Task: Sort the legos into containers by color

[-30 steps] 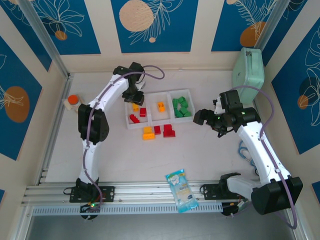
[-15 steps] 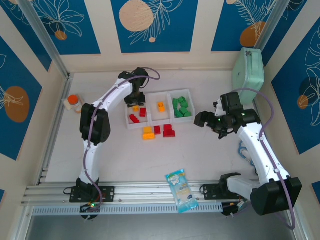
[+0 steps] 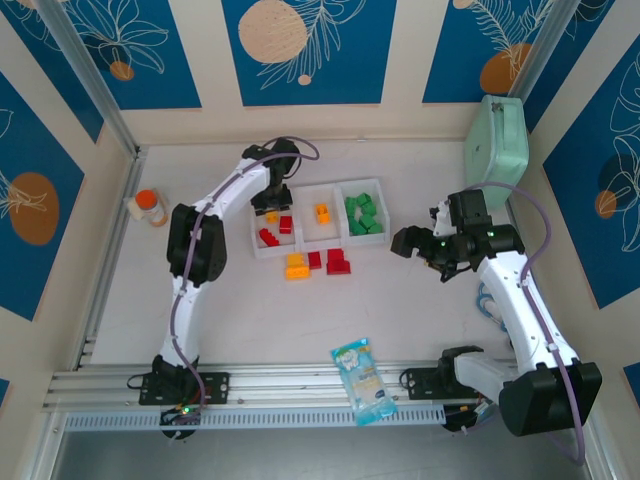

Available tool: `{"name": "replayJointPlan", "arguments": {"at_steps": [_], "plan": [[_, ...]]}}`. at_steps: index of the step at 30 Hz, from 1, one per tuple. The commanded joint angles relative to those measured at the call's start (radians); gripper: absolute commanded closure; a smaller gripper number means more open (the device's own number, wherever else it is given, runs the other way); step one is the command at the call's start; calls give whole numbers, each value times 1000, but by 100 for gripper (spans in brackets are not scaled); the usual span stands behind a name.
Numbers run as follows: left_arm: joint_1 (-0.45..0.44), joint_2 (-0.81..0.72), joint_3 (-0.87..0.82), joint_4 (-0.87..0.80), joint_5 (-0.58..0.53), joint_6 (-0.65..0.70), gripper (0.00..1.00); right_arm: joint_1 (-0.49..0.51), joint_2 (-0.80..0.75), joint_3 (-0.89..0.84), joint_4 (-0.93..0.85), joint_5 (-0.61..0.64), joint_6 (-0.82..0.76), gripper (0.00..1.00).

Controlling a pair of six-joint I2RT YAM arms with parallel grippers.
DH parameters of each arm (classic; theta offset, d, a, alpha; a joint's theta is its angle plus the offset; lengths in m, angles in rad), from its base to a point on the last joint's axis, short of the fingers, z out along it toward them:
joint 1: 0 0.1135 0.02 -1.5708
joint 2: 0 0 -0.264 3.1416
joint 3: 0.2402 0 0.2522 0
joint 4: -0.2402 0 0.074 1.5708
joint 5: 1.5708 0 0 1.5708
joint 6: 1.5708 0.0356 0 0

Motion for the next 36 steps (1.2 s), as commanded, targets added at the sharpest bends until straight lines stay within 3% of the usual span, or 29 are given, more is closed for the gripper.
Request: {"name": "replayJointPlan", "arguments": {"at_steps": [1, 36], "plan": [[-4, 17, 22, -13, -35, -25, 57, -11, -15, -12, 0, -39, -27, 8], [49, 90, -32, 73, 66, -64, 54, -56, -31, 2, -33, -43, -46, 8]]}}
